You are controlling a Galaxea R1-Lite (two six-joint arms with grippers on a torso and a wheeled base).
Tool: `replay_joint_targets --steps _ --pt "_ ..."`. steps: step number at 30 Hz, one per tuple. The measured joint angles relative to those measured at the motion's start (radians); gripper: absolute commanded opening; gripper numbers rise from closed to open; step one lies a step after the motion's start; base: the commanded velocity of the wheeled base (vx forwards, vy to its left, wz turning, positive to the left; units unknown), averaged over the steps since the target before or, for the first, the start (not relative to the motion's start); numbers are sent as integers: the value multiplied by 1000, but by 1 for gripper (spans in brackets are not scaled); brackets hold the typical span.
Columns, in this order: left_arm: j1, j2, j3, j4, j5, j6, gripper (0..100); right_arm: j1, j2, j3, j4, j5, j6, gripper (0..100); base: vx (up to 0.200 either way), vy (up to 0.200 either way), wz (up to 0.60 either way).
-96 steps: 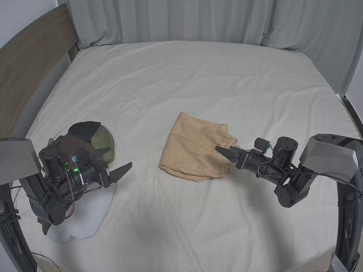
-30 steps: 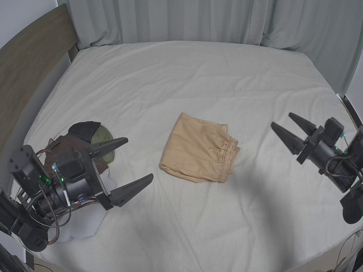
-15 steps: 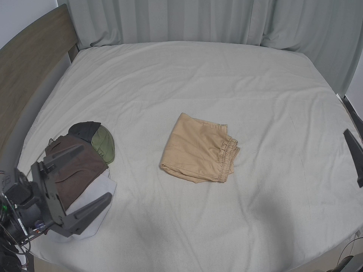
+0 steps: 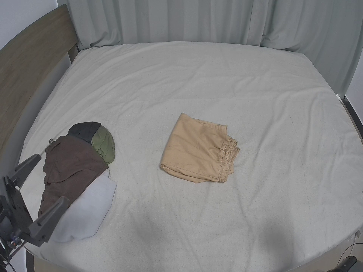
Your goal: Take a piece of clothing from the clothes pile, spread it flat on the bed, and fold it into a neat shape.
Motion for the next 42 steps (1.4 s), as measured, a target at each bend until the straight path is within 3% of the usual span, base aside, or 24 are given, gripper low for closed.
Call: replay_joint_targets --steps 10,23,29,36,38,42 --pt "49 -295 15 320 52 -11 100 -11 -318 0 302 12 -9 100 0 0 0" --pt "148 -637 19 721 59 -11 100 -89 -493 0 486 -2 -20 100 0 0 0" --pt "183 -751 19 801 72 -12 100 -106 -522 0 754 -113 -43 100 0 0 0" --pt "220 -791 19 876 146 -16 100 -110 -532 0 887 -422 -68 100 0 0 0" --pt "231 -796 18 933 180 -24 100 -110 -533 0 900 -458 -71 100 0 0 0" --pt "267 -806 18 1030 233 -30 100 -110 -534 0 918 -457 -78 100 0 0 0"
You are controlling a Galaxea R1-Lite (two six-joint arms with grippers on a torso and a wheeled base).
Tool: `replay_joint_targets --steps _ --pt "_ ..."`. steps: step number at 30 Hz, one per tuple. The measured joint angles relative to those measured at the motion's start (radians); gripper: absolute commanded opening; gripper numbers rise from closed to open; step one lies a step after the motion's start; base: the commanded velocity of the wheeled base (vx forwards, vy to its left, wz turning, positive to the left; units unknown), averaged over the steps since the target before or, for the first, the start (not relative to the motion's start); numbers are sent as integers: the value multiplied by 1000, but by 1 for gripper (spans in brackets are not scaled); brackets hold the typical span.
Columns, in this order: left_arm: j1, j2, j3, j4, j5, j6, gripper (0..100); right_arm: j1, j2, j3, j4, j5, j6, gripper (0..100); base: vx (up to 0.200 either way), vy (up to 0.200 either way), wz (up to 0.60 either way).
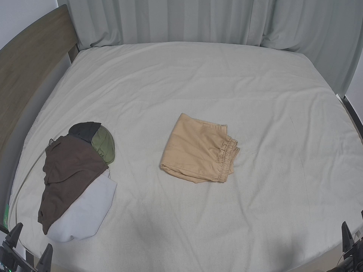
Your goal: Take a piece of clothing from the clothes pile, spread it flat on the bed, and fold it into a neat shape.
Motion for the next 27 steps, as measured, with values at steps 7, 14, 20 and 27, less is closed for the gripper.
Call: replay_joint_targets --steps 7,14,20,27 --pt "73 -50 0 56 31 -19 100 -1 0 0 13 47 -39 100 0 0 0" --pt "85 -65 0 57 50 -38 100 -2 0 0 14 49 -38 100 0 0 0" --pt "85 -69 0 56 51 -39 100 -3 0 0 14 49 -39 100 0 0 0" --pt "86 -69 0 56 51 -40 100 -2 0 0 14 49 -39 100 0 0 0"
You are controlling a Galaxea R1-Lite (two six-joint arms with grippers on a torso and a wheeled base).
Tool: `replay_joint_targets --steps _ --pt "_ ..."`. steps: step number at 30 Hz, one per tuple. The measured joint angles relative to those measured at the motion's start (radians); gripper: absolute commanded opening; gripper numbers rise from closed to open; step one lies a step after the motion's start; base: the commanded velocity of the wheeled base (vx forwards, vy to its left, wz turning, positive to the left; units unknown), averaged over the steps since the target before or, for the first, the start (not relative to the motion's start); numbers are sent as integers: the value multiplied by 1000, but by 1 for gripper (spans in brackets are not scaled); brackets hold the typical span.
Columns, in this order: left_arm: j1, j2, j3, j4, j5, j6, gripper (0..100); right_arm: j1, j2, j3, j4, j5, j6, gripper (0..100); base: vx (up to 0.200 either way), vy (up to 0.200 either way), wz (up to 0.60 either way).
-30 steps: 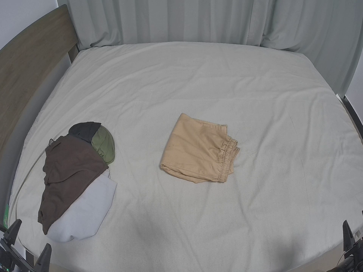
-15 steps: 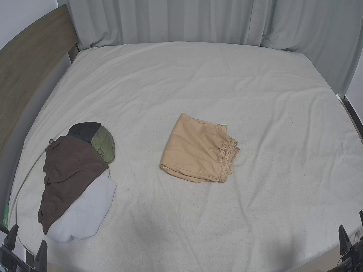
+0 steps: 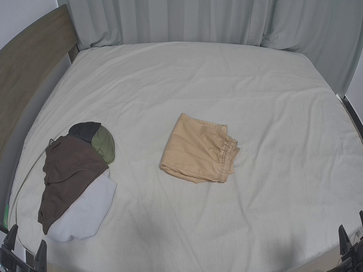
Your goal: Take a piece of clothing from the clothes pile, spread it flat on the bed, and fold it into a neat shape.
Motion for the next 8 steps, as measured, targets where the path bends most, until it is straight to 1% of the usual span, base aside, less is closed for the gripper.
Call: replay_joint_targets --steps 8 --pt "0 0 0 0 0 0 100 -1 1 0 0 0 0 100 0 0 0"
